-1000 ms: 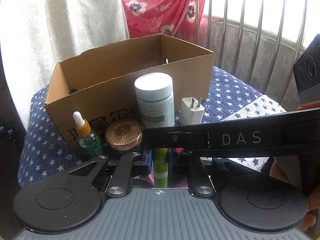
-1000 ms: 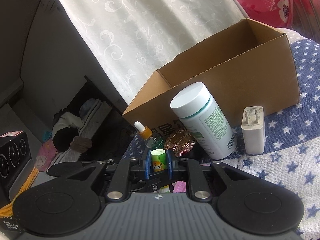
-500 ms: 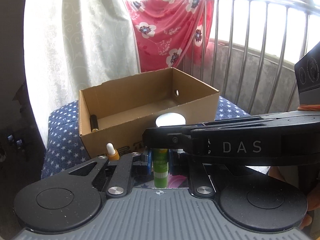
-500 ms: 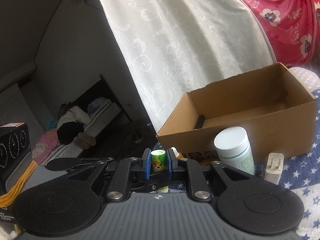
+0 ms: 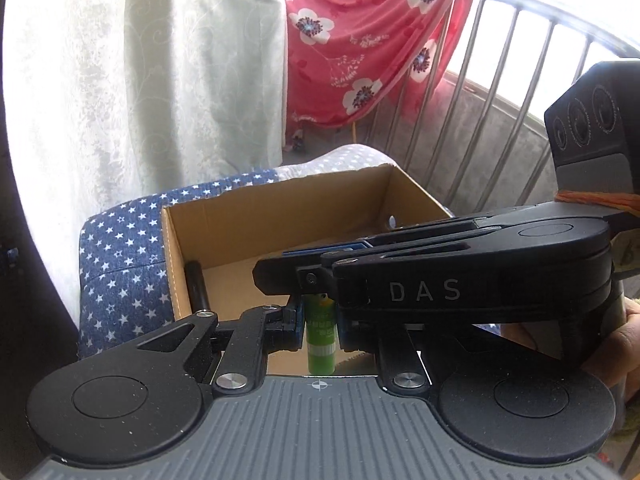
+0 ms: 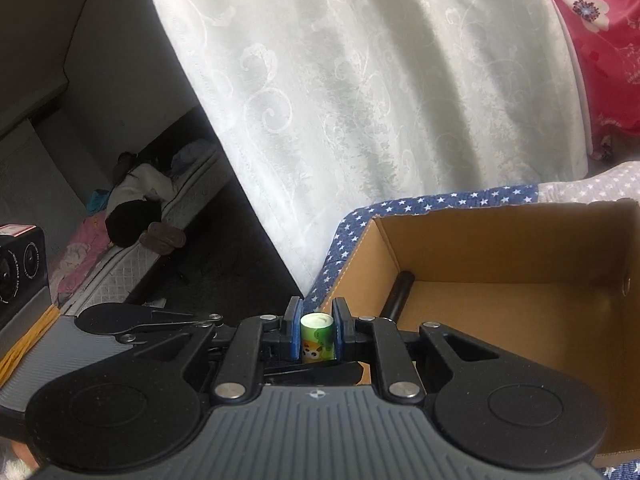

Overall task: Organize rigid objects
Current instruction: 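Carry the green lip balm into the box and release it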

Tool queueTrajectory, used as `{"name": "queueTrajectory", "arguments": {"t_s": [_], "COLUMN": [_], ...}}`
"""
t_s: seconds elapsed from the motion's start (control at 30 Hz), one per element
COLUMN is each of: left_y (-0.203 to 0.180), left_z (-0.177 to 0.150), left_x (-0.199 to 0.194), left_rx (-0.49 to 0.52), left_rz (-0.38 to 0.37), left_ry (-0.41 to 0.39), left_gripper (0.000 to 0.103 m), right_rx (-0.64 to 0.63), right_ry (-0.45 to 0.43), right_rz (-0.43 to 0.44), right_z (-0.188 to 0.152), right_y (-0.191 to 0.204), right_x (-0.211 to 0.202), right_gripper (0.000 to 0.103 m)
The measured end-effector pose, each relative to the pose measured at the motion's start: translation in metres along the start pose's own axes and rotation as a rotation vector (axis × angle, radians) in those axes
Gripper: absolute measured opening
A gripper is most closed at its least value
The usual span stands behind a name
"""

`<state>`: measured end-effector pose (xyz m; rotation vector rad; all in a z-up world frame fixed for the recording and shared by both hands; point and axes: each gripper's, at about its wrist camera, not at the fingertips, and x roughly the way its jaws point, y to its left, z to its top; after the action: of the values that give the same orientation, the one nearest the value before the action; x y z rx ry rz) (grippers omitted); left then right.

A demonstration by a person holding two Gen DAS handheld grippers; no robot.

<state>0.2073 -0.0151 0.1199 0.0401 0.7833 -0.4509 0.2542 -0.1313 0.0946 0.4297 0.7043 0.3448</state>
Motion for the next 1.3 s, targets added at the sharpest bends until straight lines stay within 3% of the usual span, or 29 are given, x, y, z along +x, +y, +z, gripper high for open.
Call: {"name": "queueTrajectory", "arguments": {"t_s": [0.1,0.33,0.53,0.7,1.03,1.3], "left_y": [0.014,0.043,0.052,0.058,0.054,0.044], "left_z": [0.009,0.023,0.030,0.036,0.038,0.034], "left_x": [0.037,0.094,0.113,0.119,0.105,0.055], "left_rx": [-0.038,-0.075,-0.074,-0.064,-0.061,-0.067], "left_rz": [0.004,0.061,0.145,0.200,0.217,0.188], "left_ry": [0.077,0.196,0.226,0.237,0.186,0.089], "left_gripper": [0.015,0.015,0.016,0.021,0.027,0.028], "right_rx": [0.072,0.148,0.153,0.159,0.162,0.195], "right_ry": [0.103,0.247,0.320,0.374,0.330,0.222], "right_rz": [-0.010,-0.024,-0.028,-0.080,-0.123,-0.066], "right_z": [0.012,0.030,0.049,0.057,0.066,0.067], "right_y": [-0.032,-0.075,-0.090,-0.102,-0.111,-0.098], "right_x": [0.034,0.090,0.128,0.161,0.147,0.081], "right_gripper": [0.017,0.017,0.017,0.017,0.019,0.019]}}
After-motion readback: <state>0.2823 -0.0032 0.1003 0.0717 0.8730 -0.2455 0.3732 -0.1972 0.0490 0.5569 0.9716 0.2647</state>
